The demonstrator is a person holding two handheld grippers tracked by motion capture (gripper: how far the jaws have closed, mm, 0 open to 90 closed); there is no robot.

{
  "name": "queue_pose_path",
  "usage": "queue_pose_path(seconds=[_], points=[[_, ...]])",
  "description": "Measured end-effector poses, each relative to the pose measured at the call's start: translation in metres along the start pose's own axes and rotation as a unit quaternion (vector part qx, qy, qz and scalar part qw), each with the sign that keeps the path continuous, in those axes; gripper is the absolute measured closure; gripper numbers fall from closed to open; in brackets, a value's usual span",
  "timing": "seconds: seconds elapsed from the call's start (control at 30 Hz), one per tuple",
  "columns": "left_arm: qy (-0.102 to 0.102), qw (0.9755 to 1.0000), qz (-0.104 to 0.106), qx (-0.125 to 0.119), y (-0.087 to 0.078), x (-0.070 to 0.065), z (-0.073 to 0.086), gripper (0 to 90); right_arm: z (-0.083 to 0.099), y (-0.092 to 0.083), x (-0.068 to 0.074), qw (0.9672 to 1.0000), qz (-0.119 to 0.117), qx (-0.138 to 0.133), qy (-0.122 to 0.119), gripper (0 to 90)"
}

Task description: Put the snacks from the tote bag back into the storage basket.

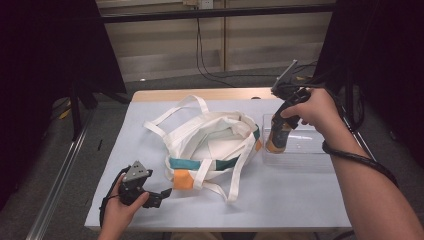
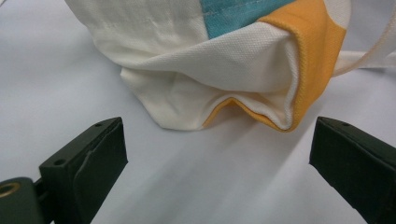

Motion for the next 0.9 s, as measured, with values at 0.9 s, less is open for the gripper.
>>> queue_pose_path(seconds=[0.9], points=[[0.002,1.0000,-0.001,0.002,0.000,0.001,0.001,3.7,0.002,0.012,-0.001,1.0000,-0.002,0.004,-0.004,30.5]])
Point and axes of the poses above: each handheld gripper's, and its own axes: y roughly forward along the jaws, z roughly out of its underside, x roughly to its left, the point moved 7 cm from there along y, roughly forward along the jaws, and after that the axes turned 2 degrees about -x, right-handed, at the moved point
